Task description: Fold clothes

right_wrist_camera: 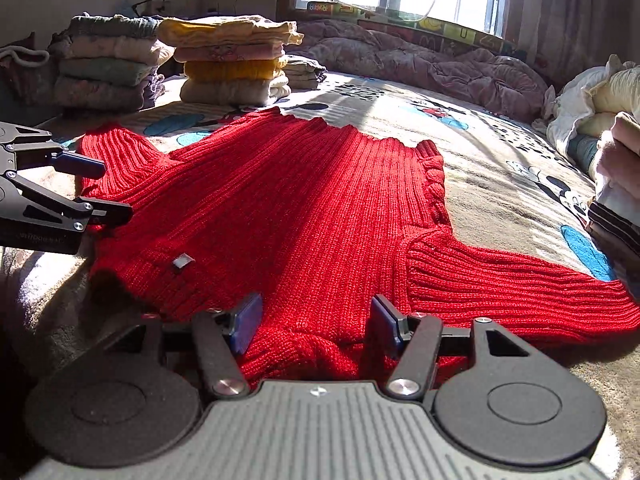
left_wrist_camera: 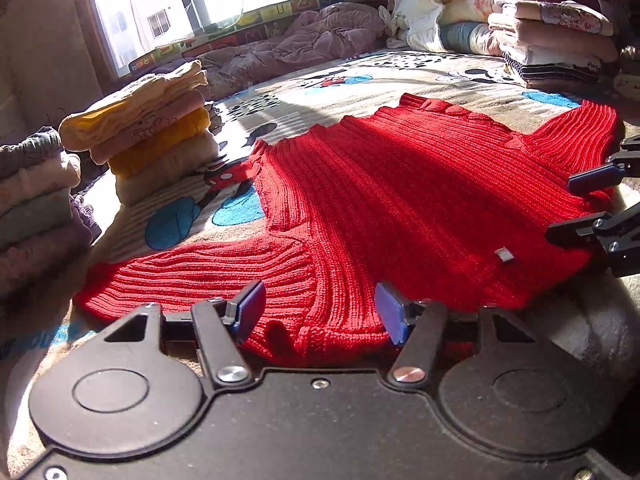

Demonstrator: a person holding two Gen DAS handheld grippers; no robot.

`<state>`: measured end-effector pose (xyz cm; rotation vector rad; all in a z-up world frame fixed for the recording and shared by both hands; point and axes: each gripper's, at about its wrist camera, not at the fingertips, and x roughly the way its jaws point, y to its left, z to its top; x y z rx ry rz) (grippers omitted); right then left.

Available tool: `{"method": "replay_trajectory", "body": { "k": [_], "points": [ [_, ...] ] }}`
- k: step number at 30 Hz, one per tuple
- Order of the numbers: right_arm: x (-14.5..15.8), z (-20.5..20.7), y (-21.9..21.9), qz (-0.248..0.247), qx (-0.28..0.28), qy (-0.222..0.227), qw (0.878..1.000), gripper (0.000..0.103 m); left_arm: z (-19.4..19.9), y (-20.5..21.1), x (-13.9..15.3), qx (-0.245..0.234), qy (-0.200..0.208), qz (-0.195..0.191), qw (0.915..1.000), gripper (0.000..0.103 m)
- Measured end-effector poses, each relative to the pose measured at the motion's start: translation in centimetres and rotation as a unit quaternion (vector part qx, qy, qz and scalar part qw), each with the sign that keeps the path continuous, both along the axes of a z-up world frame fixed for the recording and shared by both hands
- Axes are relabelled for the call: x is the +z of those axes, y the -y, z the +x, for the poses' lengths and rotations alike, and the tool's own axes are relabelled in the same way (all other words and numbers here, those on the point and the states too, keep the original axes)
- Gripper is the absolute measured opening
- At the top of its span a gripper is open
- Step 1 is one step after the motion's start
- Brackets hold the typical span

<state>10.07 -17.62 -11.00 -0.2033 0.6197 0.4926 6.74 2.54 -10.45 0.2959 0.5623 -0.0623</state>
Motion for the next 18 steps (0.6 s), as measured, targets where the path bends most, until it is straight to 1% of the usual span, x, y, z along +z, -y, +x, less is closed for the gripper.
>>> {"method": "replay_trajectory", "body": {
  "k": [1, 2, 4, 5, 6, 8, 10, 12, 13, 14, 15, 16, 17, 18],
  "points": [
    [0.0, -0.5, 0.3, 0.004, -0.004, -0.002, 1.0, 0.063, -0.2, 0.2, -0.2, -0.003, -0.009, -0.007, 0.9999, 0.067],
    [0.0, -1.0, 0.7, 0.008, -0.009, -0.004, 1.0, 0.064, -0.2, 0.1, -1.0, 0.008, -0.029, -0.025, 0.9992, 0.066],
    [-0.1, -1.9, 1.4, 0.019, -0.017, -0.013, 1.0, 0.065, -0.4, -0.8, -1.5, 0.025, -0.033, -0.067, 0.9969, 0.066],
    [0.0, -2.3, 1.7, 0.025, -0.02, -0.015, 0.999, 0.065, -0.6, -1.1, -1.1, 0.024, -0.037, -0.077, 0.9961, 0.066],
    [0.2, -2.8, 2.0, 0.031, -0.023, -0.01, 0.999, 0.065, -1.1, -1.3, -0.4, 0.026, -0.03, -0.084, 0.9956, 0.066],
    [0.6, -3.8, 2.3, 0.038, -0.024, 0.012, 0.999, 0.065, -2.4, -1.4, 0.6, 0.031, 0.014, -0.101, 0.9943, 0.066],
    [1.0, -4.5, 2.4, 0.049, -0.023, 0.038, 0.998, 0.065, -2.5, -0.9, 0.4, 0.025, 0.024, -0.103, 0.9941, 0.069],
    [1.1, -4.8, 2.2, 0.067, -0.015, 0.077, 0.995, 0.065, -2.0, -0.5, -0.7, 0.016, 0.006, -0.108, 0.994, 0.071],
    [1.2, -4.8, 2.0, 0.073, -0.007, 0.09, 0.993, 0.064, -1.5, -0.3, -1.9, 0.01, -0.021, -0.115, 0.9931, 0.073],
    [1.0, -4.8, 1.6, 0.072, 0.001, 0.093, 0.993, 0.064, -1.5, -0.3, -2.4, 0.012, -0.024, -0.122, 0.9921, 0.079],
    [0.5, -4.6, 1.1, 0.061, 0.013, 0.083, 0.995, 0.063, -1.4, -0.2, -2.4, 0.015, -0.025, -0.123, 0.9919, 0.079],
    [-0.4, -4.2, 0.4, 0.039, 0.027, 0.055, 0.997, 0.059, -1.4, -0.2, -2.1, 0.017, -0.03, -0.123, 0.9918, 0.079],
    [-1.1, -4.1, -0.2, 0.019, 0.038, 0.039, 0.998, 0.06, -1.3, -0.3, -2.0, 0.018, -0.034, -0.127, 0.9912, 0.08],
    [-1.6, -4.4, -0.5, 0.0, 0.043, 0.047, 0.998, 0.061, -1.3, -0.4, -2.1, 0.021, -0.034, -0.131, 0.9906, 0.082]
  ]
}}
